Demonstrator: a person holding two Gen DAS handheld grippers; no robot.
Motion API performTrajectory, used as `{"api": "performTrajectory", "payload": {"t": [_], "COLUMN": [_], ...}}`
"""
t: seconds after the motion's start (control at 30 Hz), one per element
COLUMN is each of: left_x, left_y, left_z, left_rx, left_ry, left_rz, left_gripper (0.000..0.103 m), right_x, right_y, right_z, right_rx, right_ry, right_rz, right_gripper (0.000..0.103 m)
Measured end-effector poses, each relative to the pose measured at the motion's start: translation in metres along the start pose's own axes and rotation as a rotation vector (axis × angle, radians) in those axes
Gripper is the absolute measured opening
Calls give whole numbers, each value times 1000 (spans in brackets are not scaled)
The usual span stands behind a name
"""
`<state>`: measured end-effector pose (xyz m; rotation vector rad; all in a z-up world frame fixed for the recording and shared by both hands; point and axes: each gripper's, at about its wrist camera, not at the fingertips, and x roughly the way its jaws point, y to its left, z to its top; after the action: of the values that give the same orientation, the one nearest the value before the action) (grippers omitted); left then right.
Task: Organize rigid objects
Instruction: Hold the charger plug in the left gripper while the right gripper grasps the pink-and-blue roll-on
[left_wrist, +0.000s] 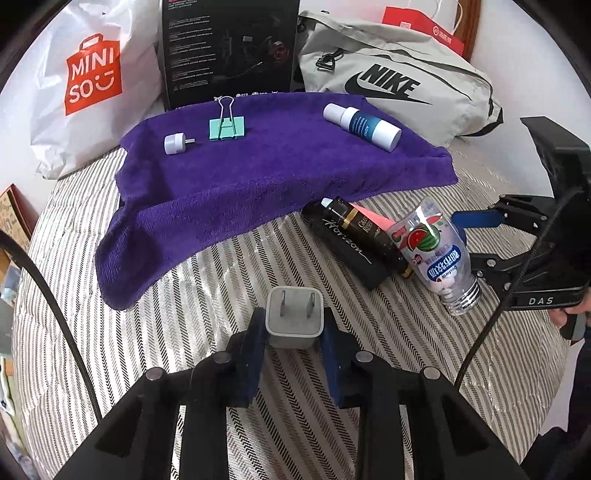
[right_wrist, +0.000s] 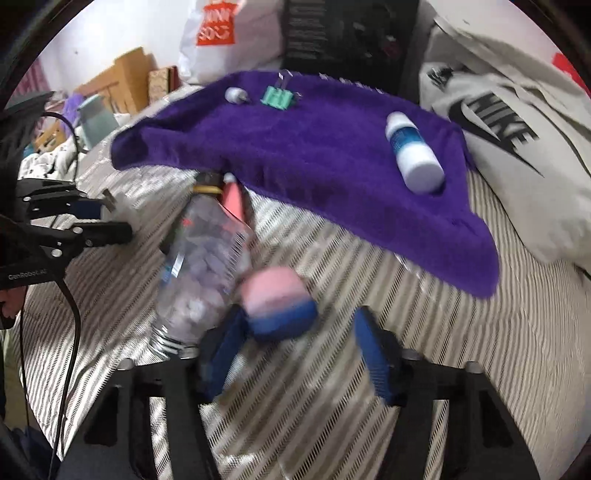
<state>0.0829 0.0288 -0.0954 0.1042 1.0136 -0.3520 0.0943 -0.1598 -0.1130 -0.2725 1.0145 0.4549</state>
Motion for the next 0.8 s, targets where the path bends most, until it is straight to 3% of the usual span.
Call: {"api": "performTrajectory", "payload": {"t": [0.1, 0.33, 0.57, 0.8], "left_x": [3, 4, 8, 0], "left_y": [-1, 1, -3, 6], "left_z": [1, 3, 7, 7], "left_rx": [-5, -38, -27, -69], "left_ry": [0, -11, -32, -54], "left_rz": [8, 7, 25, 7], "left_gripper": [27, 27, 27, 27], "right_x": [1, -8, -10, -21], "right_y": [1, -17, -11, -30], "right_z": [3, -6, -10, -11], "right_rx": [-13, 86, 75, 164], "right_ry": [-5, 30, 17, 15], "right_rz": [9, 11, -37, 21], "right_gripper": [37, 37, 37, 37]}}
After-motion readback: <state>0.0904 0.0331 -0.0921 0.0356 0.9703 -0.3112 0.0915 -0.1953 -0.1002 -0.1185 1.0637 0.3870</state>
